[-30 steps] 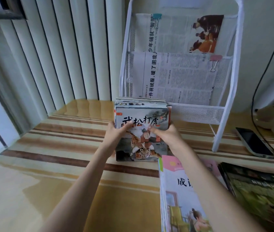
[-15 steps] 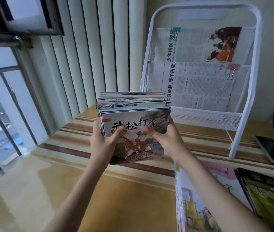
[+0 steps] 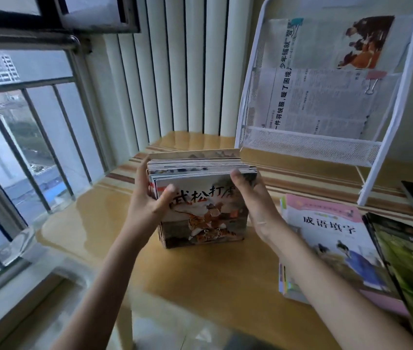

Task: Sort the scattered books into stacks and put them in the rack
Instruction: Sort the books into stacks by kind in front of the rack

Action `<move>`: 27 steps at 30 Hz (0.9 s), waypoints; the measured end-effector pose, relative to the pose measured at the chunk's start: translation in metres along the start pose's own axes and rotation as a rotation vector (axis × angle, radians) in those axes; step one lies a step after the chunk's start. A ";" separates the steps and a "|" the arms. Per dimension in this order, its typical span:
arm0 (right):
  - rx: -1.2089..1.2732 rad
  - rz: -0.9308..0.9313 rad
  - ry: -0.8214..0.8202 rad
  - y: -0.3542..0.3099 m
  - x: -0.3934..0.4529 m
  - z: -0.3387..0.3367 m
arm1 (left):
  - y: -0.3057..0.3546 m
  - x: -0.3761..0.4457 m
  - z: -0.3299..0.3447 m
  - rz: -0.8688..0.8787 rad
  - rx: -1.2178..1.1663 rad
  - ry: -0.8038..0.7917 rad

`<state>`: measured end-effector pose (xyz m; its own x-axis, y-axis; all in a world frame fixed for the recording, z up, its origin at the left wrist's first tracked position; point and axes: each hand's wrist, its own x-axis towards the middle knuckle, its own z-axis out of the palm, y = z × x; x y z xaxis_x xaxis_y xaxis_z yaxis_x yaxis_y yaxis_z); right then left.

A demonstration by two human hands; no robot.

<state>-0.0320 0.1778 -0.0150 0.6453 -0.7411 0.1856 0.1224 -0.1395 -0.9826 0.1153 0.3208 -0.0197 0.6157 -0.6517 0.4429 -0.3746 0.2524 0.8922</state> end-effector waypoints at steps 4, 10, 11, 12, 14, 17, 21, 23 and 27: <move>-0.015 -0.023 0.015 0.002 -0.001 0.003 | 0.000 -0.002 0.006 -0.011 -0.114 -0.027; -0.175 -0.078 -0.005 -0.011 0.009 0.000 | -0.001 -0.009 0.016 -0.004 0.017 0.094; -0.197 -0.073 0.011 -0.013 0.011 0.000 | 0.003 -0.007 0.018 -0.012 0.042 0.107; -0.236 -0.046 0.026 -0.015 0.014 -0.002 | 0.006 -0.005 0.020 -0.030 0.065 0.114; -0.345 0.067 0.023 -0.016 0.020 -0.008 | 0.009 0.000 0.018 -0.130 0.078 0.108; -0.564 0.223 -0.030 -0.013 0.020 -0.016 | 0.005 0.006 0.017 -0.295 0.086 0.034; -0.697 0.334 -0.073 0.006 0.015 -0.016 | -0.003 0.003 0.020 -0.415 0.140 -0.046; -0.757 0.368 -0.081 0.015 0.014 -0.014 | -0.009 0.006 0.019 -0.502 0.203 -0.049; -0.903 0.346 -0.069 0.027 0.019 -0.014 | -0.015 0.019 0.019 -0.662 0.391 -0.107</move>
<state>-0.0269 0.1509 -0.0379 0.5831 -0.7998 -0.1426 -0.6893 -0.3942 -0.6079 0.1196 0.2914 -0.0266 0.7335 -0.6495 -0.2003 -0.1815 -0.4712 0.8631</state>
